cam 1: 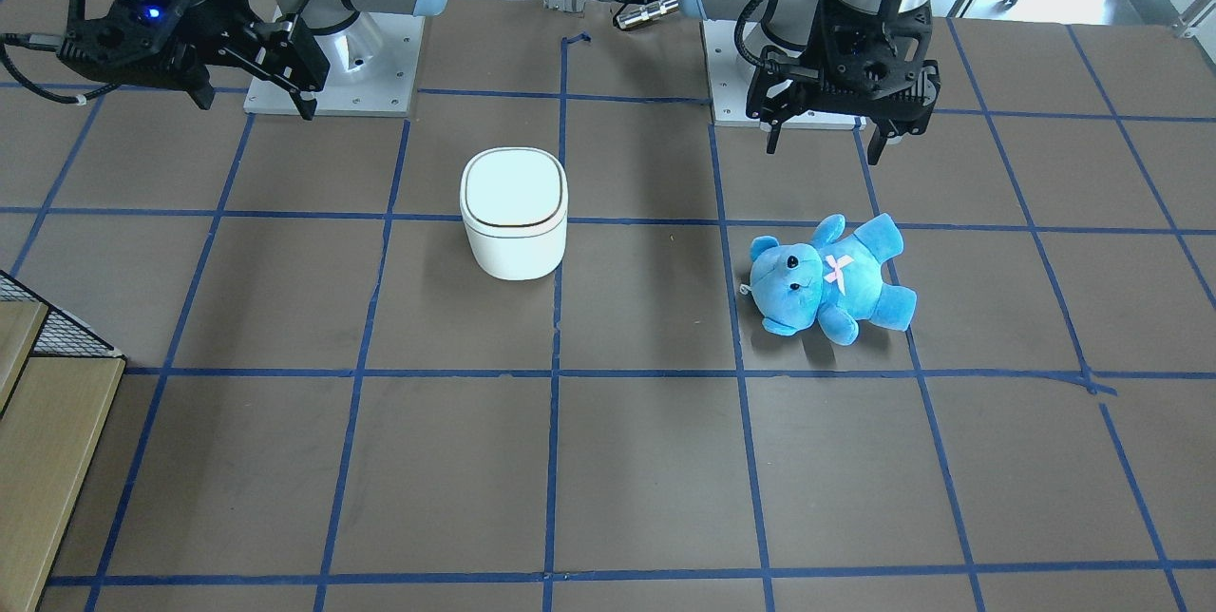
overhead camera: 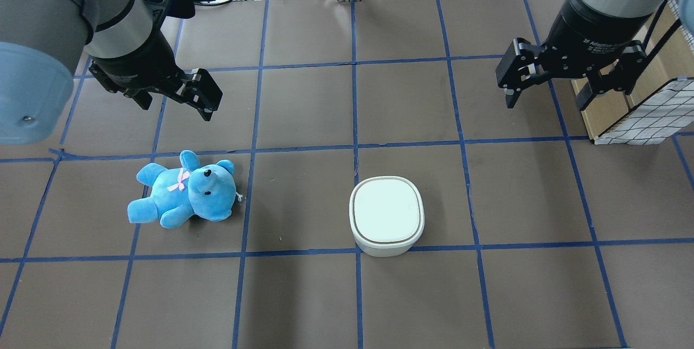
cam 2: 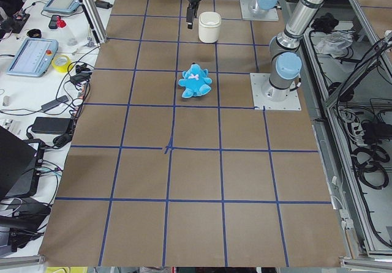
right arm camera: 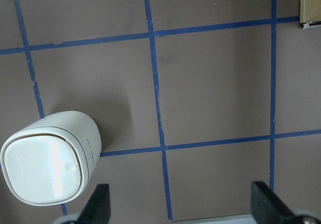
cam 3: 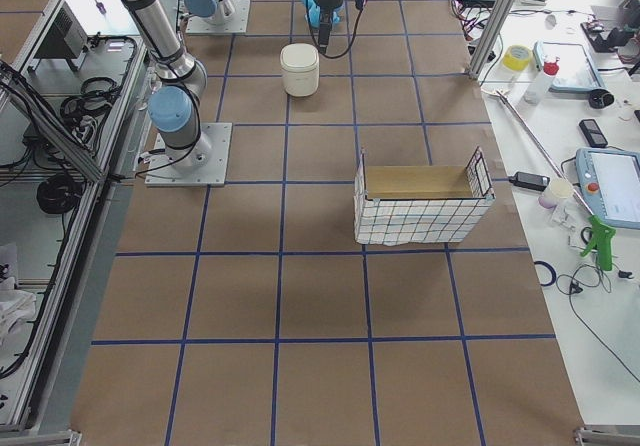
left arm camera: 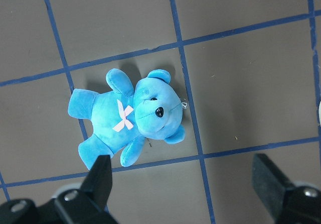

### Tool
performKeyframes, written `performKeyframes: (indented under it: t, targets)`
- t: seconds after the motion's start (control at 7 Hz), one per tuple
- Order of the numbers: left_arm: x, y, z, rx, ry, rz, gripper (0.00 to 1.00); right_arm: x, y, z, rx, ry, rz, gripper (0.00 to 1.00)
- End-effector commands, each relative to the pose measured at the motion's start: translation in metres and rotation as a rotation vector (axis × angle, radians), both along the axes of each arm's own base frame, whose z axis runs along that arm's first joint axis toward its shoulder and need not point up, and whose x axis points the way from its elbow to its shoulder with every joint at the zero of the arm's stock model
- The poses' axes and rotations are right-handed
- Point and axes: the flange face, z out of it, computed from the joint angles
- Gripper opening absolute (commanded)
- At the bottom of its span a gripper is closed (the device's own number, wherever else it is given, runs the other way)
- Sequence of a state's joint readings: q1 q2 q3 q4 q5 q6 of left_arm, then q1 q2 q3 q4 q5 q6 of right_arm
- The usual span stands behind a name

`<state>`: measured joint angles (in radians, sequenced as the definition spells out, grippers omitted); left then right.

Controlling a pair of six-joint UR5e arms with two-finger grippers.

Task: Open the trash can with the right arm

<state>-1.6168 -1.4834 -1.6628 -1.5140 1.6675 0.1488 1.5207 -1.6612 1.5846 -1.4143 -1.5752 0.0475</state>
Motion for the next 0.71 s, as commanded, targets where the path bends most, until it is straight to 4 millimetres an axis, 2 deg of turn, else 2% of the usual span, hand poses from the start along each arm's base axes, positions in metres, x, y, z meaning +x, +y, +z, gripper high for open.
performKeyframes:
  t: [0.0, 0.57]
  targets:
    - [0.0000, 0.0000, 0.0000, 0.000, 0.000, 0.000, 1.00, -0.0002, 0.0006, -0.0011, 0.006, 0.000, -0.001, 1.00]
    - [0.0000, 0.0000, 0.0000, 0.000, 0.000, 0.000, 1.00, 0.0010, 0.0005, 0.0009, -0.004, -0.006, 0.000, 1.00]
